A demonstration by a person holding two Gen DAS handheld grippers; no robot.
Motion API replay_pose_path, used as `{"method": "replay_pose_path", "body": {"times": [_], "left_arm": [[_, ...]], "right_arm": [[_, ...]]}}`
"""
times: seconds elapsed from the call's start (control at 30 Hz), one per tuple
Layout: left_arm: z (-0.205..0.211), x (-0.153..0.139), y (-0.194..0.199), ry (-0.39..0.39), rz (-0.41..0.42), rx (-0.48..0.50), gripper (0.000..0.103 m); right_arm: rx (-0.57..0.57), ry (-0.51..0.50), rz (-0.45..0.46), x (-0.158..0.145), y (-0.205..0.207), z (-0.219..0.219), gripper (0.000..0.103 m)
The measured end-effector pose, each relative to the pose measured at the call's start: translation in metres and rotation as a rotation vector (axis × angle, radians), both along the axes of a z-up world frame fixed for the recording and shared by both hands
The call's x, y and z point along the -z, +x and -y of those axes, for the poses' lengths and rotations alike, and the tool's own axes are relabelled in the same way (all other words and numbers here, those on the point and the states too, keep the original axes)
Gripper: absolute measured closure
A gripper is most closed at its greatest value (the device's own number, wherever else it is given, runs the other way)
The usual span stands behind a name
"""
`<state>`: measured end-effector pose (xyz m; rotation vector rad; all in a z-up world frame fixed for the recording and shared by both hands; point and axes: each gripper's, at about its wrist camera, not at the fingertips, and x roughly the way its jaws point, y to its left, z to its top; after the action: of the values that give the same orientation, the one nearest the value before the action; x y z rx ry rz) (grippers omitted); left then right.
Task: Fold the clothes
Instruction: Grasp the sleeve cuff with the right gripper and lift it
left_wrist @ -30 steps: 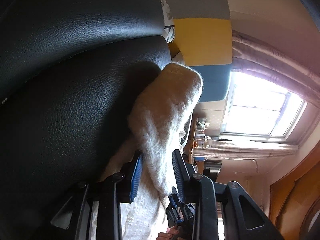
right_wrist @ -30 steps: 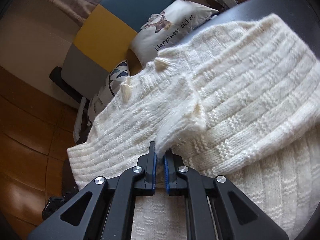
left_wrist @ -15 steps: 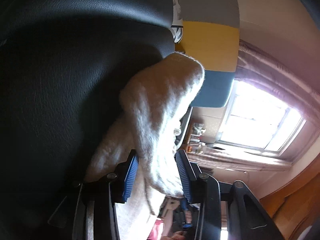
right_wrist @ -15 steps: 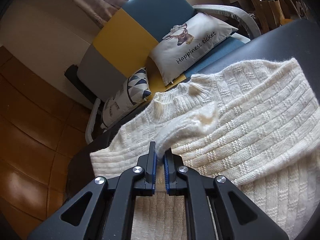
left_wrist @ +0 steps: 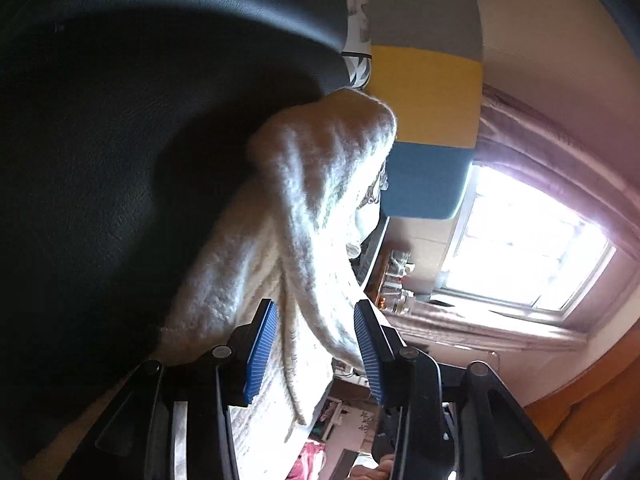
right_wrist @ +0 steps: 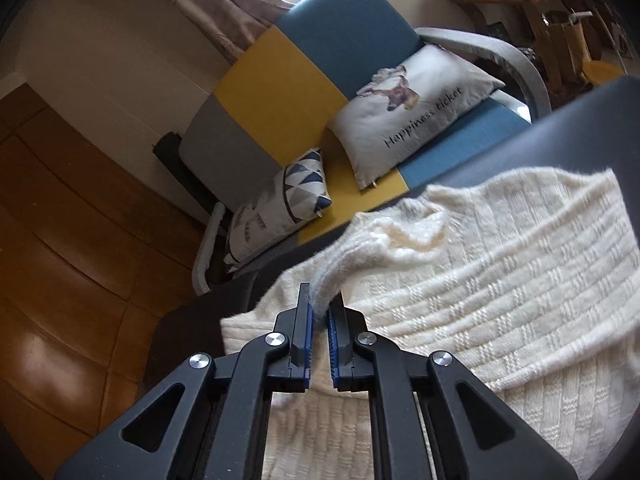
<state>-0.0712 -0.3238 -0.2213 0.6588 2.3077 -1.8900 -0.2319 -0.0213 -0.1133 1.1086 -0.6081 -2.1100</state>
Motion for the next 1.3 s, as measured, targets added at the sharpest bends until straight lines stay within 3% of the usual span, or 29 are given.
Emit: {"method": "replay_pose_path", "body": {"times": [0.3, 0.47, 0.73, 0.83, 0.93, 1.07, 1.3], "left_arm": [[0.023, 0.005, -0.026, 0.034, 0.018, -0.096, 0.056], [0.052, 0.000, -0.023, -0.017, 0.042, -0.131, 0.056], [0.085, -0.004, -0.038, -0.092, 0.067, -0.091, 0.056], [0.087, -0.008, -0.045, -0.089, 0.068, -0.081, 0.056], [0.075, 0.007, -0.012, 0.005, 0.055, -0.062, 0.056], [0.062, -0.007, 0.027, -0.059, 0.035, -0.102, 0.056], [0.044, -0.017, 0.017, -0.007, -0.021, -0.071, 0.055]], "right_arm": [[-0.026, -0.012, -0.039, -0.024, 0.005, 0.002, 0.096], [-0.021, -0.030, -0.048, -0.029, 0.007, -0.005, 0.096], [-0.048, -0.029, -0.082, -0.039, 0.014, -0.004, 0.096], [-0.052, -0.030, -0.086, -0.040, 0.012, -0.005, 0.096], [-0.049, -0.032, -0.083, -0.040, 0.010, -0.008, 0.096], [-0.054, -0.042, -0.086, -0.049, 0.006, -0.009, 0.096], [-0.095, -0.053, -0.139, -0.082, 0.008, 0.008, 0.096]]}}
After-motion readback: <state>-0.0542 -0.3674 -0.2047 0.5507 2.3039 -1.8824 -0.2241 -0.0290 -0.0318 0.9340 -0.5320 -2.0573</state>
